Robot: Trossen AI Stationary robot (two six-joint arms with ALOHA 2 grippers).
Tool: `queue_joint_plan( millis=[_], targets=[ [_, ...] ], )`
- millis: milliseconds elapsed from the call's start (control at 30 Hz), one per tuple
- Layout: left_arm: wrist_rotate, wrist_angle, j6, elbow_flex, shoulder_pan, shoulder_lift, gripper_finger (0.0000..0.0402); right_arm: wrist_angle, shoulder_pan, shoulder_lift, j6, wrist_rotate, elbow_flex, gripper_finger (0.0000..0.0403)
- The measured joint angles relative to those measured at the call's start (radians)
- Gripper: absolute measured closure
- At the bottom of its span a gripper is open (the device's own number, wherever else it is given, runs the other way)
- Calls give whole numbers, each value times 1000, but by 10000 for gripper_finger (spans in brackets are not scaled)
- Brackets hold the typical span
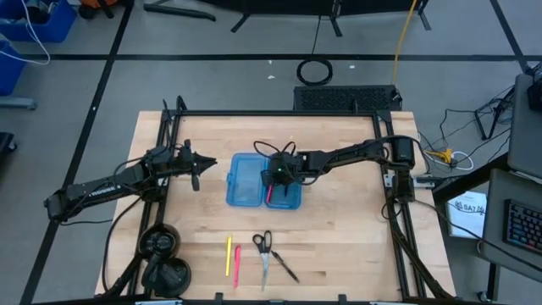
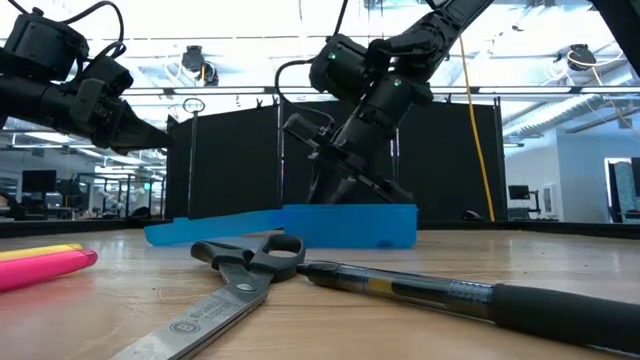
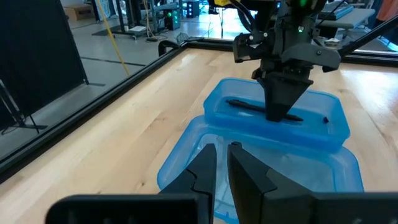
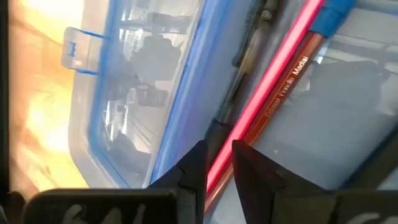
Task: Pick & place school supplies into a supply box
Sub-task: Put the yellow pen into the blue supply box
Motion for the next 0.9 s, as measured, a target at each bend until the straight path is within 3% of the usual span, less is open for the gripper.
queue_joint_plan(
  millis=[367,533,767,900],
  targets=[
    [1,-10,0,0,0,0,360,-28,3,-95,-135,0,0,333],
    [1,-14,-5,0,0,0,360,-44,26,-248,-388,-15,0,332],
    [-11,11,14,0,0,0,360,-118,219,-505,-828,376,-86,348],
    [-12,98,-58,0,0,0,360,6,293,-641,-1015,447,-248,367]
  ],
)
